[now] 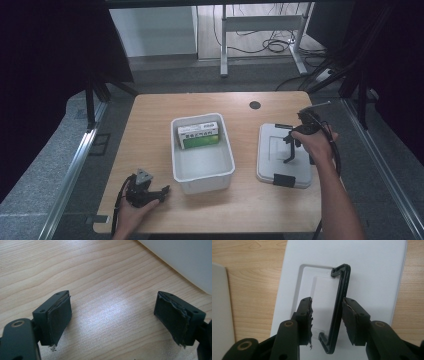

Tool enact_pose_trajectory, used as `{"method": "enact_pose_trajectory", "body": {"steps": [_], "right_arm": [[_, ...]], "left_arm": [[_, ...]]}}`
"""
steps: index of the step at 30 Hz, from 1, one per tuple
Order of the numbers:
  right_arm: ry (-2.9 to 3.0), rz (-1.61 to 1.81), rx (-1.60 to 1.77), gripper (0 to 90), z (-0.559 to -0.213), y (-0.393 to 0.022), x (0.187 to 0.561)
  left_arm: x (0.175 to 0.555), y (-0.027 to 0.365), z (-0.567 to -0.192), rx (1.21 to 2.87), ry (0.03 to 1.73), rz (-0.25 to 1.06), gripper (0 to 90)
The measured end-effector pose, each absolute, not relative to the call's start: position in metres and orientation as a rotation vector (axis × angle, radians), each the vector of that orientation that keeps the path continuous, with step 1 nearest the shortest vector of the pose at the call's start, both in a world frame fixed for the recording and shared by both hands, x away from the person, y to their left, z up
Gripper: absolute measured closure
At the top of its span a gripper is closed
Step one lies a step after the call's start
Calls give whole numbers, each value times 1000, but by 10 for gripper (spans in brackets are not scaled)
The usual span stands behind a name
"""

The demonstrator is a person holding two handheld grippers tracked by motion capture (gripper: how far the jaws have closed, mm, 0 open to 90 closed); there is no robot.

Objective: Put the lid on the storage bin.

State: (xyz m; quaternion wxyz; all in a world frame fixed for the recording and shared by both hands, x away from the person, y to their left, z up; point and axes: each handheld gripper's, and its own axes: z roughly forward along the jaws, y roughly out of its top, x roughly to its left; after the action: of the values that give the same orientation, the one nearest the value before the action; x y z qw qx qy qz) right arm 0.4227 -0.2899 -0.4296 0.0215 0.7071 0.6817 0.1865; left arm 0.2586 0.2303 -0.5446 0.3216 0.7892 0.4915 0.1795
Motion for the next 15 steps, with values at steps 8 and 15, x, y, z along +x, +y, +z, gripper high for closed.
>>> {"method": "enact_pose_trajectory", "body": {"steps": [8,15], "right_arm": [[2096,583,2261,676,-443,-292,423],[2109,528,2313,793,-454,-288,424]], "left_arm": [[259,230,-545,2073,1290,472,143],[258,230,-545,2072,1289,471,144]]}}
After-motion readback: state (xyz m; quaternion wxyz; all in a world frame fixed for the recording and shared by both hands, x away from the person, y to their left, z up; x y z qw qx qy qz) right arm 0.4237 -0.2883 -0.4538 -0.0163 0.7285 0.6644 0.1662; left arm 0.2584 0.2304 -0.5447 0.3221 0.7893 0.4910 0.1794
